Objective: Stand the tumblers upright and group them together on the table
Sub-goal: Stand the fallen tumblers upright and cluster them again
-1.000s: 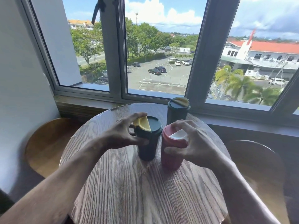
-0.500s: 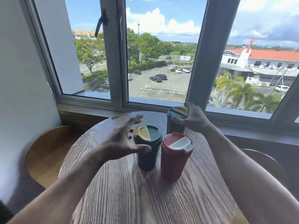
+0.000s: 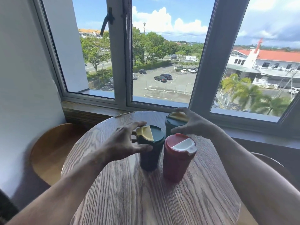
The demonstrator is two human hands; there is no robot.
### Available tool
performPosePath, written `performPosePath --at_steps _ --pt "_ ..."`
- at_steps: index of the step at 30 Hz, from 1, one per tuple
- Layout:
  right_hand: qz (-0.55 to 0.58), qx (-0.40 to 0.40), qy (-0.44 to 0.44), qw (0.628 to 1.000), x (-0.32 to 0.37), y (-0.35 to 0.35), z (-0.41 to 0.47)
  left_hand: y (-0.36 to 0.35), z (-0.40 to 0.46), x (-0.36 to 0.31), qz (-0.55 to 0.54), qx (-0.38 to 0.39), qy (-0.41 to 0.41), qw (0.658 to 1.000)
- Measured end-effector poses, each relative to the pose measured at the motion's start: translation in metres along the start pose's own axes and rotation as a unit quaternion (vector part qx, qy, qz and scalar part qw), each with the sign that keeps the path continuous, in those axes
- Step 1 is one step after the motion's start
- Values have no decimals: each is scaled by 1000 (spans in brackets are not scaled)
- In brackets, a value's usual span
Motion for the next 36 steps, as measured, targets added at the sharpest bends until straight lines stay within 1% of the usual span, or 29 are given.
performPosePath --at_steps 2,5,7,9,17,22,27,32,34,36 --pt "20 17 2 1000 4 -2 -4 0 0 -2 -10 -6 2 1000" --pt "88 45 -51 994 4 -2 -3 0 0 -4 -12 -9 2 1000" --pt "130 33 -93 987 0 0 -1 1 0 -5 -8 -10 1 1000" --pt "150 24 -112 982 -1 -1 0 1 0 -5 -7 -10 0 1000" --pt "136 12 -81 987 10 -3 -8 1 -2 -6 -5 -13 -3 1000" --pt "128 5 -77 989 12 -6 -13 1 -2 -4 -14 -12 1 1000" --pt "126 -2 -79 989 12 -9 -17 1 -2 -5 6 -15 -10 1000" --pt "127 2 -78 989 10 -11 -18 0 -2 -5 2 -15 -9 1000" --pt "123 -12 -82 989 9 -11 -19 0 -3 -4 1 -13 -8 1000" --pt "118 -55 -81 988 9 -6 -22 0 -5 -3 -7 -5 -5 1000"
Point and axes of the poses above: each hand's wrist, its own z-axis towards the middle knuckle, its own y-axis out of the back of the hand, x = y × z, the point moved 4 cm from there along z, towards the middle knuckle, and after that the axes turned 11 degrees about -x, right-handed, at the moved point
